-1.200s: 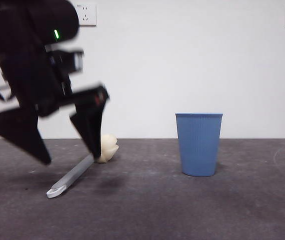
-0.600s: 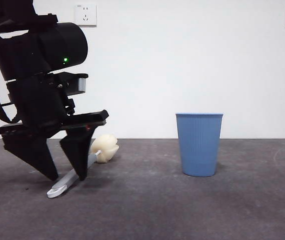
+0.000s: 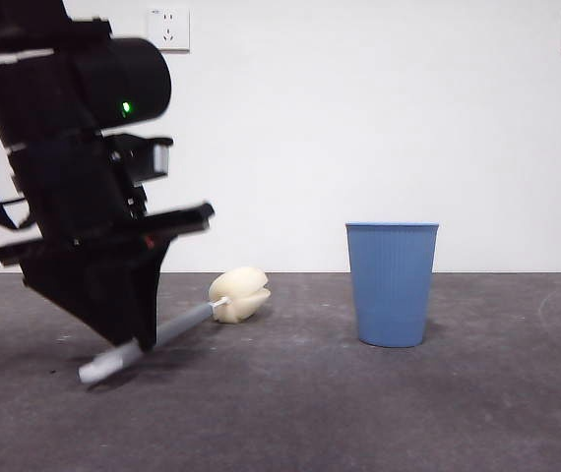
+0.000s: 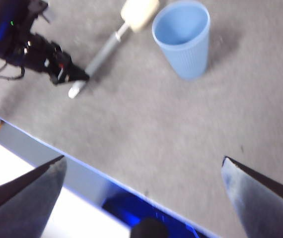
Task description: Pick up the cup brush,pick up the cup,insert the brush into the cup,clean the cup,put the cup brush back,put the cup back to the fixed position on the table
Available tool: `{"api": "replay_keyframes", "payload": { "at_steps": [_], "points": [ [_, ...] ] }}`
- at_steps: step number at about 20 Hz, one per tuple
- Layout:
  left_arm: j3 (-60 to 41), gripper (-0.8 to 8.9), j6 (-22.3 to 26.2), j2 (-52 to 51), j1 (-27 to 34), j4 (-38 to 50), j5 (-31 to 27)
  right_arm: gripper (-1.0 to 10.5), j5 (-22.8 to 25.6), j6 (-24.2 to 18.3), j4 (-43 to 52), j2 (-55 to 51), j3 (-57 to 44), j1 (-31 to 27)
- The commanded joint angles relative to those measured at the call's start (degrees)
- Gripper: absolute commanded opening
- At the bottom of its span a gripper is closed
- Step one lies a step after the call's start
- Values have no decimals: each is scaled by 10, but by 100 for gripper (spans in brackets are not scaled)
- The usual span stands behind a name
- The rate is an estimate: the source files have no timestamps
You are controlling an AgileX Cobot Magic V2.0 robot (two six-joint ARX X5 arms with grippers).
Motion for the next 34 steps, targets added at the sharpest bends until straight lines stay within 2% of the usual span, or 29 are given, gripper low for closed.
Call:
{"api": "replay_keyframes", "payload": {
  "at_steps": [1, 2, 3, 4, 7, 11, 14, 18, 20, 24, 27, 34],
  "points": [
    [1, -8, 7, -51, -3, -4, 13, 594, -104, 23, 48, 18, 1, 12],
    [1, -8, 10, -83, -2, -9, 13, 594, -194, 42, 83, 35, 1, 18],
    [1, -8, 18, -111, -2, -14, 12, 594, -244, 63, 114, 50, 0, 22],
    [1, -8, 23, -146, -2, -22, 12, 594, -242, 85, 141, 67, 0, 28],
    [1, -8, 37, -231, -1, -50, 7, 595, -90, 67, 146, 102, -13, 61],
    [1, -8, 39, -306, 1, -58, 8, 595, -21, 118, 265, 121, -123, 110],
    [1, -8, 50, -325, 1, -86, 8, 595, 83, 164, 397, 124, -220, 174],
    [1, -8, 57, -325, 1, -102, 9, 595, 211, 169, 562, 141, -309, 254],
    [1, -8, 60, -325, 1, -103, 9, 596, 266, 167, 643, 164, -345, 274],
    [1, -8, 63, -325, 1, -106, 9, 596, 310, 164, 833, 236, -411, 274],
    [1, -8, 63, -325, 1, -106, 9, 595, 312, 142, 971, 315, -423, 268],
    [1, -8, 63, -325, 1, -120, 9, 595, 309, 139, 1247, 541, -422, 238]
  ]
}}
